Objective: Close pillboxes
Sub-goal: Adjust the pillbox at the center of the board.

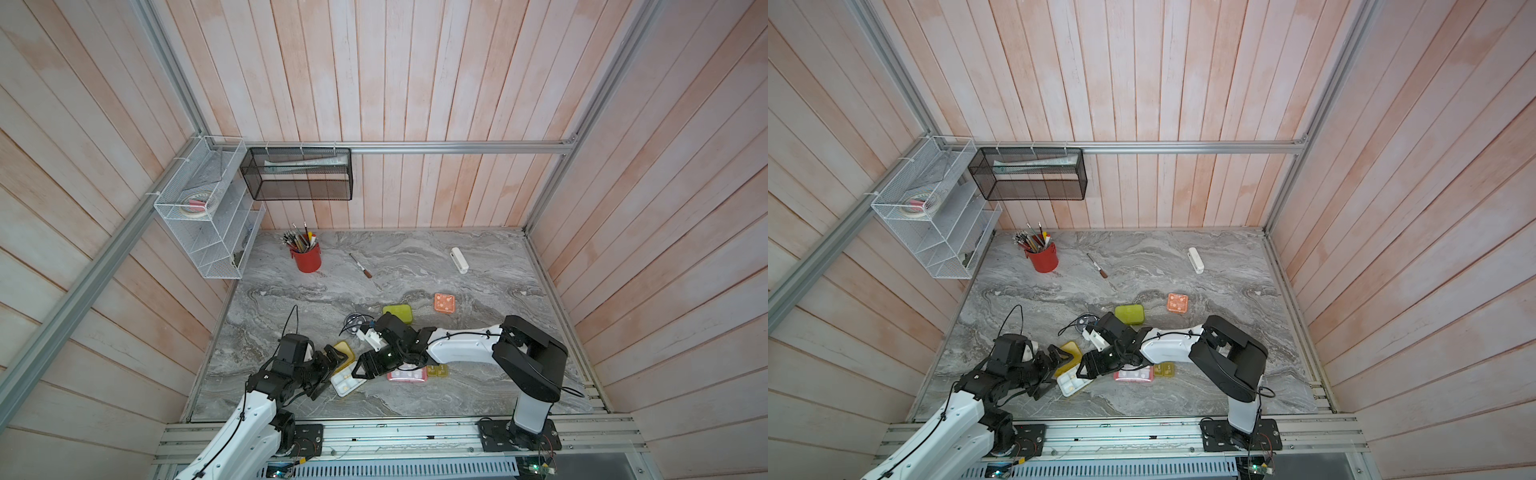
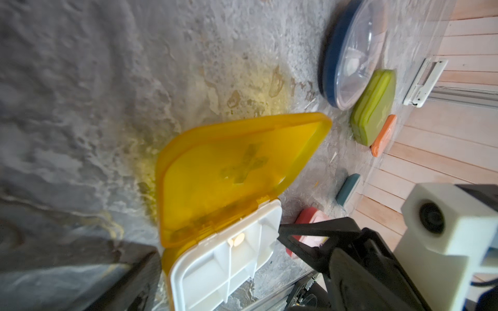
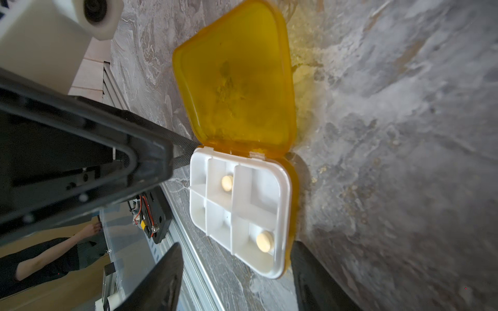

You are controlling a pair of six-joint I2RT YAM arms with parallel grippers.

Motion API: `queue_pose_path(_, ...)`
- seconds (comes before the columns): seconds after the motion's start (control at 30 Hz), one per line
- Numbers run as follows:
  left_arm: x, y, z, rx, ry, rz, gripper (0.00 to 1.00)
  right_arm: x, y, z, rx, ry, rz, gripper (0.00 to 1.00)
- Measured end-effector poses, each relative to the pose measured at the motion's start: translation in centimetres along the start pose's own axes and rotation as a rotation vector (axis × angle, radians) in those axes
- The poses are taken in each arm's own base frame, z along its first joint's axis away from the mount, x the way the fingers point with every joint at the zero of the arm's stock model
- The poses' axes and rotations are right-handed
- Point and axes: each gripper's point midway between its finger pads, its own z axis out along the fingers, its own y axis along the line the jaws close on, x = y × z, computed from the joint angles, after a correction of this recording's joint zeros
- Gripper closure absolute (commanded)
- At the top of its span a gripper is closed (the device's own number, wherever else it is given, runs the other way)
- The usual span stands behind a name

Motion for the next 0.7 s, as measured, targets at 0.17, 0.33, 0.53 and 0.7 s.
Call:
queue_pose_path(0.17,-0.4,-0.6,0.5,0.019,0.000,0.001,0.00,-0.5,-0.5,-0.3,0.008,-0.013,0.011,0.35)
queue_pose_path(0.33,-0.9,-1.4,1.0,0.032,0.003,0.008,0.00,-0.5,-1.8,-0.7,0.035,-0.027,0.035,0.35)
queue_pose_path(0.53,-1.7,-2.1,1.5,0.015,-0.001,0.025,0.00,-0.5,-2.1,-1.2,0.043,-0.038,0.044,0.35)
queue_pose_path(0.7,-2.8,-3.5,1.7,0.004,-0.014,0.060,0.00,-0.6,-2.2,-1.5,0.051,-0.052,0.045,0.35)
